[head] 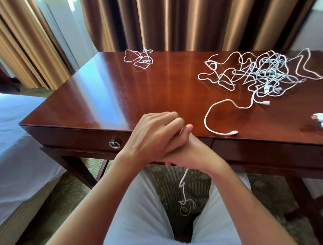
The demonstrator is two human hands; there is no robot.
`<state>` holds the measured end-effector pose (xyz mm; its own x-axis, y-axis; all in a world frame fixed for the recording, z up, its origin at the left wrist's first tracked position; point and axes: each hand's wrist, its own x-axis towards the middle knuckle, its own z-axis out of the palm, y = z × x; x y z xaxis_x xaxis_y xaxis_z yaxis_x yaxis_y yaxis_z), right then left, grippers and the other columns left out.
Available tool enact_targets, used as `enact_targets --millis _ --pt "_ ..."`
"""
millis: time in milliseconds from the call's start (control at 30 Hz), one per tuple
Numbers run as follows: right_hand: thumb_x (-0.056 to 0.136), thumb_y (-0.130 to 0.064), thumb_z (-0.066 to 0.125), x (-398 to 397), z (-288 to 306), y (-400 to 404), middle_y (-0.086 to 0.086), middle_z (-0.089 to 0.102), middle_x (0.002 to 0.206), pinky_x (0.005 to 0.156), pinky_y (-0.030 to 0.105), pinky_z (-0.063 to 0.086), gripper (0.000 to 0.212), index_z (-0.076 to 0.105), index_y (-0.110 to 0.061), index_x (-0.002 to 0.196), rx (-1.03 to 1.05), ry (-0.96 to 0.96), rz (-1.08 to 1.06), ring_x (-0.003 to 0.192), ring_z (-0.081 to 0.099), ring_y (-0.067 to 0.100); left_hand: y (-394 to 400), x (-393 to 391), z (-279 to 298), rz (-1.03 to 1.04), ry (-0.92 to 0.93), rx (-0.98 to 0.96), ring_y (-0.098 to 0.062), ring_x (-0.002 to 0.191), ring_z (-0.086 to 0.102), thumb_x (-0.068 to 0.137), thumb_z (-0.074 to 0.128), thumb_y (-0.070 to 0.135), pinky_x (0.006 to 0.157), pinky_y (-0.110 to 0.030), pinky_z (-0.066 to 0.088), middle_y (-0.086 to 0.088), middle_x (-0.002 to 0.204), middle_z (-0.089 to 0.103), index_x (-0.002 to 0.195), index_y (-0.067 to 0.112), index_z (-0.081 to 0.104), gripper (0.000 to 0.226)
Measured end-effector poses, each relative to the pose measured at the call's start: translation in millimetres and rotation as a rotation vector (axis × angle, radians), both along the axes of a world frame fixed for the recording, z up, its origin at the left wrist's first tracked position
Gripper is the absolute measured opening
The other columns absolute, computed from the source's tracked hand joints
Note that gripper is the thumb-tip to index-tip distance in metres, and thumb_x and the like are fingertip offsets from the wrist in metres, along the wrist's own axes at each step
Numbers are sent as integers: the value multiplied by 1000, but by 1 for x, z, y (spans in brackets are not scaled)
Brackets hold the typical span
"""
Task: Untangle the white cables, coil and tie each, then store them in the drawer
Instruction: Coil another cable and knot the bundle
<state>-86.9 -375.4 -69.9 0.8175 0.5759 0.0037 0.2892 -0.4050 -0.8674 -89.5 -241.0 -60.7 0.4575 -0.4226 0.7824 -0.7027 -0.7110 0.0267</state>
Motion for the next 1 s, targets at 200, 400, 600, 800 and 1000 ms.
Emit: enact_targets --millis 200,400,600,800,1000 --pt "83 -12 81 -10 -4 -3 -5 60 61 54 25 42 23 61 -8 73 219 116 44 56 54 6 0 4 -3 99 131 -425 -12 47 22 103 47 19 46 -24 21 8 53 21 54 13 30 52" --pt "81 -25 81 -22 -13 -9 0 39 57 52 20 31 39 47 -14 66 549 57 -94 55 35 7 -12 7 -5 197 418 -1160 -3 41 20 107 44 16 43 -20 19 14 41 24 49 24 25 62" --pt "81 -28 84 -19 -24 5 -3 42 74 62 27 42 44 45 -9 75 591 -270 -305 66 42 12 -33 -2 -27 52 924 -1567 -21 40 41 106 42 26 44 -26 34 -7 45 44 50 12 45 58" --pt "84 -53 61 -17 -38 21 -10 52 117 100 41 47 35 52 -43 116 465 -286 -450 116 53 15 -43 -8 -30 -245 1171 -1684 -11 48 53 103 41 8 47 -19 46 -4 58 52 67 12 58 40" --pt "98 -49 42 -17 -34 24 -2 59 112 99 38 43 17 49 -64 96 327 -401 -416 110 52 16 -39 -15 -37 67 1045 -1348 -7 48 46 95 57 0 50 -24 38 5 49 50 55 15 56 43"
